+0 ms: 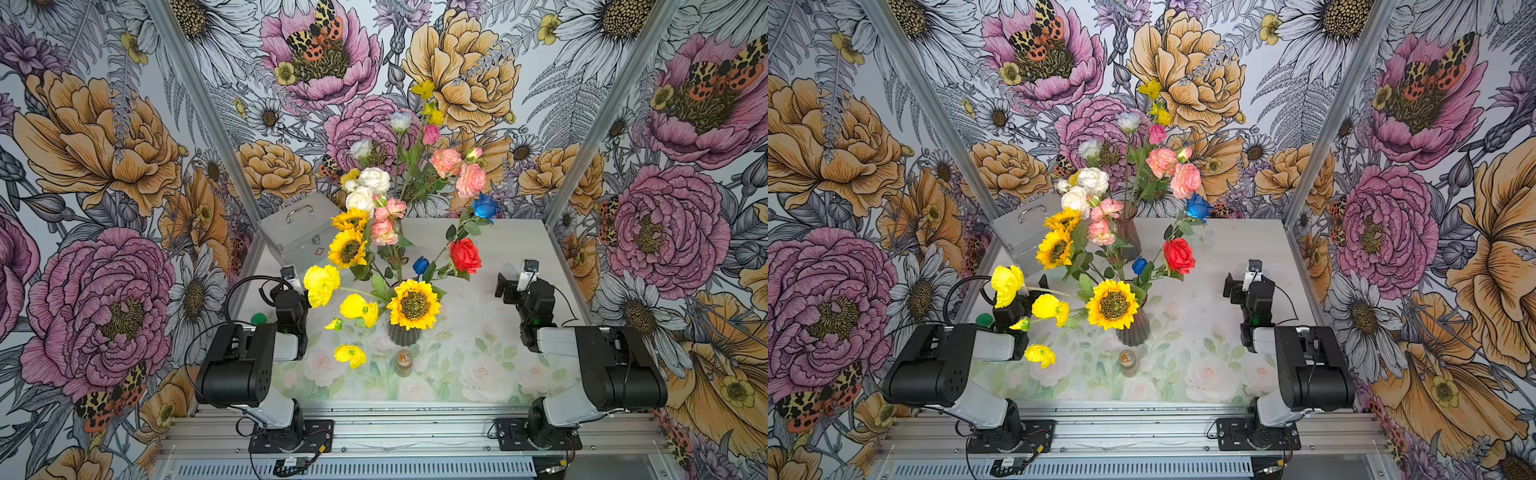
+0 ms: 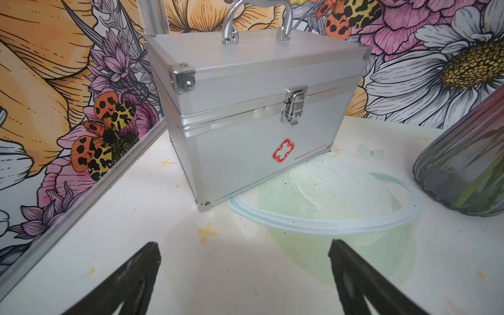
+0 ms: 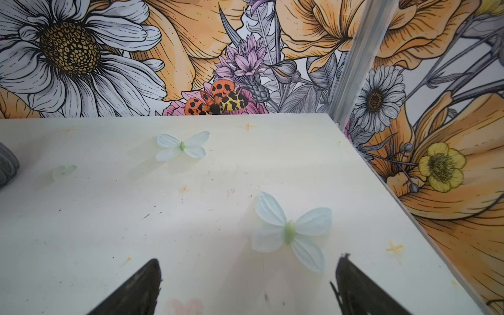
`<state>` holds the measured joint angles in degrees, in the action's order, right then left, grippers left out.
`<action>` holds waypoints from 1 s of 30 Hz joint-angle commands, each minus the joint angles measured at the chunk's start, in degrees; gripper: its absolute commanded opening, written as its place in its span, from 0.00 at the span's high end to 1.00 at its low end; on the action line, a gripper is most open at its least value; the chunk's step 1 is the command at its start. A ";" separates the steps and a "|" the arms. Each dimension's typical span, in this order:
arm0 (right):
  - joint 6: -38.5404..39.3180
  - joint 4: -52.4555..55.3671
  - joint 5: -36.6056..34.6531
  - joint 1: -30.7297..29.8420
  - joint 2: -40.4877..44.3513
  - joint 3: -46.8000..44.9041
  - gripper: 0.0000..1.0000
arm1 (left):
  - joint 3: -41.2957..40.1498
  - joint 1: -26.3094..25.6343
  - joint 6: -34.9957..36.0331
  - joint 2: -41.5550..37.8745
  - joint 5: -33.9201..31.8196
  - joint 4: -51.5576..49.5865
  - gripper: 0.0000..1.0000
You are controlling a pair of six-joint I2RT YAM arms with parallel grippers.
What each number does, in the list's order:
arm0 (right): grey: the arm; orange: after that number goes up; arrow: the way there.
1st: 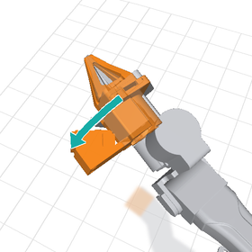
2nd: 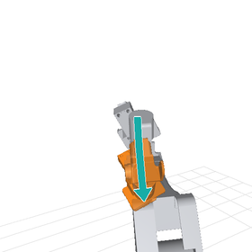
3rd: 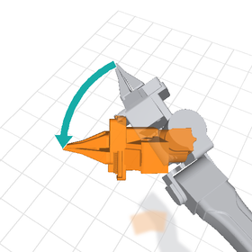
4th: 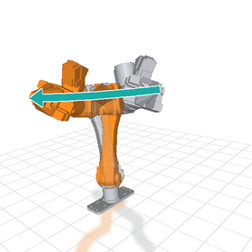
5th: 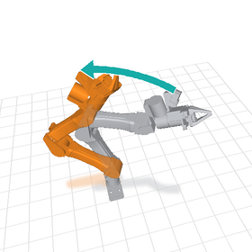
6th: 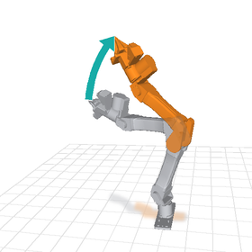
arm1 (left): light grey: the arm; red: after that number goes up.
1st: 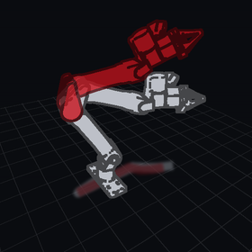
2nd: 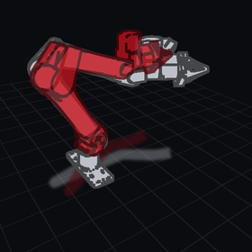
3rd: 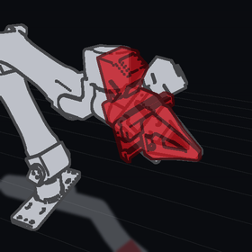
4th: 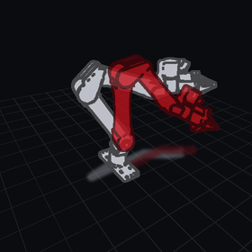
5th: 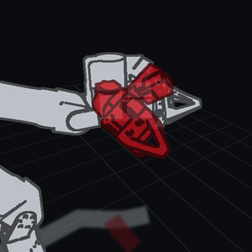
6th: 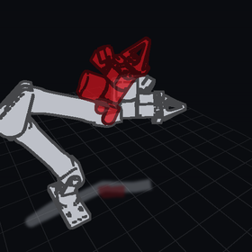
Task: Pick out yellow flowers from the vase
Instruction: Pick up the flower from the vase.
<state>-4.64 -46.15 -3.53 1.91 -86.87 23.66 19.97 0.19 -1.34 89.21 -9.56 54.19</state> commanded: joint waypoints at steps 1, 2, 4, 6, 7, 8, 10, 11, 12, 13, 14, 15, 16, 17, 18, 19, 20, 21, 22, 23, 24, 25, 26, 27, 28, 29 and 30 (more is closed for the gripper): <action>-0.07 -1.51 0.21 -0.17 -0.74 -0.62 0.00 | 0.95 -0.19 0.57 -0.62 -0.55 0.43 0.01; 0.01 -1.46 0.20 -0.17 -0.83 -0.52 0.00 | 0.95 -0.27 0.71 -0.62 -0.55 0.38 0.01; -0.07 -1.40 0.19 -0.16 -0.70 -0.63 0.00 | 0.98 -0.35 0.68 -0.62 -0.65 0.30 0.01; -0.16 -1.49 0.50 -0.05 -0.71 -0.54 0.00 | 1.04 -0.35 0.66 -0.62 -0.63 0.34 0.01; -0.15 -1.43 0.59 -0.03 -0.81 -0.39 0.00 | 1.04 -0.36 0.67 -0.66 -0.71 0.31 0.01; -0.20 -1.15 0.56 -0.03 -0.84 -0.35 0.00 | 1.02 -0.29 0.72 -0.62 -0.63 0.35 0.01; -0.34 -1.43 -0.84 -0.16 -0.59 -0.63 0.00 | 1.05 -0.19 0.58 -0.62 -0.32 0.21 0.01; -1.40 -0.70 -6.07 -0.86 0.09 -0.41 0.00 | 1.05 -0.19 0.53 -0.62 -0.38 0.12 0.01; -2.55 -0.30 -9.83 -1.10 0.91 -0.53 0.01 | 1.06 -0.26 0.63 -0.62 -0.62 0.12 0.01; -3.25 1.07 -10.50 -0.95 2.03 -0.53 0.00 | 1.19 -0.48 0.63 -0.84 -1.48 -0.17 0.01; -2.64 1.71 -11.90 -1.65 1.90 0.12 0.00 | 1.53 -0.75 0.36 -1.63 -3.60 -1.48 0.01; -2.64 5.62 -14.65 -2.45 2.73 1.84 0.00 | 2.17 -1.04 0.05 -3.15 -5.91 -3.85 0.01; -3.18 12.21 -19.00 -3.35 4.37 4.64 0.00 | 3.21 -1.68 0.25 -5.47 -7.54 -7.95 0.01; -3.53 18.44 -20.98 -3.74 6.63 7.65 0.00 | 4.85 -2.74 0.73 -8.27 -10.26 -13.11 0.01; -4.86 23.05 -22.01 -3.68 8.58 9.92 0.00 | 6.49 -3.58 1.10 -10.35 -12.22 -17.15 0.01; -6.93 27.81 -22.03 -3.22 10.97 12.41 0.00 | 8.09 -4.40 1.90 -12.08 -13.53 -21.23 0.02; -8.37 31.97 -21.78 -2.88 12.66 14.74 0.00 | 9.20 -5.06 2.17 -13.53 -14.71 -24.16 0.01; -9.12 35.44 -21.51 -2.79 13.77 16.69 0.00 | 9.71 -5.51 1.66 -14.59 -15.54 -26.54 0.01; -10.48 39.36 -20.52 -2.56 14.86 18.94 0.00 | 9.91 -5.86 0.29 -15.69 -15.73 -28.68 0.01; -13.38 41.92 -19.84 -2.46 15.51 20.54 0.00 | 9.78 -5.98 -1.16 -16.72 -14.81 -29.79 0.01; -17.11 43.79 -19.70 -2.30 15.77 21.36 0.00 | 9.46 -5.99 -2.44 -17.53 -13.40 -30.21 0.01; -22.60 46.58 -19.75 -2.27 15.66 22.29 0.00 | 8.96 -6.04 -4.71 -18.37 -11.90 -30.15 0.01; -27.87 48.24 -16.78 -1.90 15.46 22.76 0.00 | 8.48 -6.02 -7.00 -19.32 -10.79 -30.01 0.01; -28.66 48.36 -10.18 -1.18 15.39 22.89 0.00 | 8.29 -6.07 -7.97 -20.28 -8.89 -30.00 0.01; -28.97 48.39 -4.41 -0.98 15.14 23.26 0.00 | 7.80 -5.94 -9.04 -21.33 -5.79 -29.57 0.01; -29.60 48.71 -1.28 -1.19 14.89 23.47 0.00 | 7.26 -5.93 -10.55 -22.05 -3.15 -28.67 0.01; -30.05 49.06 0.93 -1.61 14.90 23.46 0.00 | 7.19 -5.93 -11.80 -22.39 -2.84 -28.62 0.01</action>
<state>-27.46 -5.41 -13.63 0.62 -70.59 47.11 28.36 -5.67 -7.68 68.79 -17.52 27.81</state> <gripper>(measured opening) 0.996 0.986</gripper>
